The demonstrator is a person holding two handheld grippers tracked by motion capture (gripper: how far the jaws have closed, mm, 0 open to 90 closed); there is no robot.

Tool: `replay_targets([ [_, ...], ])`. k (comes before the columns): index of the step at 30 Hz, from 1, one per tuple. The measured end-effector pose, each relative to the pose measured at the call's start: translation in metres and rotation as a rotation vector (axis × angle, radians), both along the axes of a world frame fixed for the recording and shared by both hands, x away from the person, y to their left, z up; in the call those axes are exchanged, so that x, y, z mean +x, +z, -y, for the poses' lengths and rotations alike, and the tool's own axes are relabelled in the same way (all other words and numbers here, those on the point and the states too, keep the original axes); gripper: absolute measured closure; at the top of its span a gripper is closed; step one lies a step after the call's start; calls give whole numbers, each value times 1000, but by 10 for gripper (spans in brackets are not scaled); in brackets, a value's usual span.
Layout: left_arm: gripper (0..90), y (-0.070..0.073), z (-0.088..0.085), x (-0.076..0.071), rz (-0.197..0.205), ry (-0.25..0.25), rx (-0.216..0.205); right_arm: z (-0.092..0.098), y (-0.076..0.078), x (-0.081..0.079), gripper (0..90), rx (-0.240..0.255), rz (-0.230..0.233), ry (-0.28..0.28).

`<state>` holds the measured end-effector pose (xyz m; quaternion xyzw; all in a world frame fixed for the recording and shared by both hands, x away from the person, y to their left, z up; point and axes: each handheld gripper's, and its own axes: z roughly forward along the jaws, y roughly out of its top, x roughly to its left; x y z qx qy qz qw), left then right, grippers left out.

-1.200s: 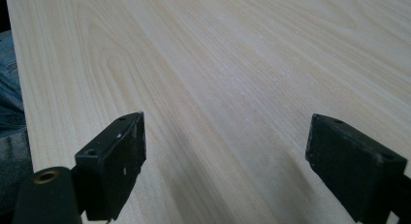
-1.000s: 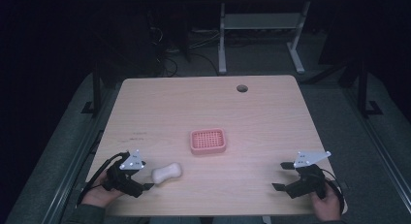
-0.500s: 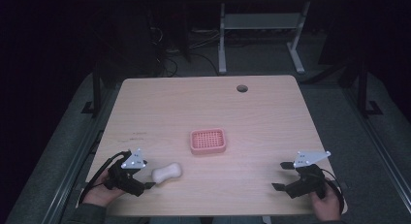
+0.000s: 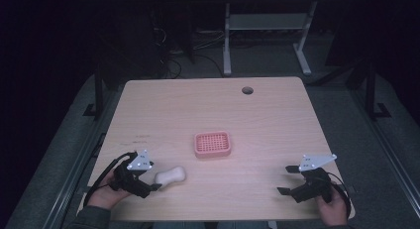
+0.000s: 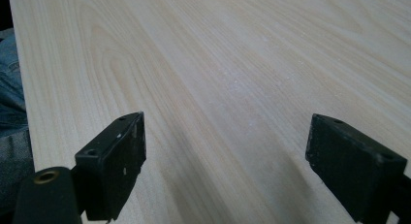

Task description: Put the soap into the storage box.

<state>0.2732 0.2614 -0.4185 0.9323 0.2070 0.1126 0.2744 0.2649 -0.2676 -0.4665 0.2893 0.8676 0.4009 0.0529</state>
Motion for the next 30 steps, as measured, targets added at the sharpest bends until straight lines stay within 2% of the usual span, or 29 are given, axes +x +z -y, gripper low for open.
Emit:
replay_targets([
  [30,245,-6,23,17,-44,-58,26,-2,0,2,142,-1,-4,6],
])
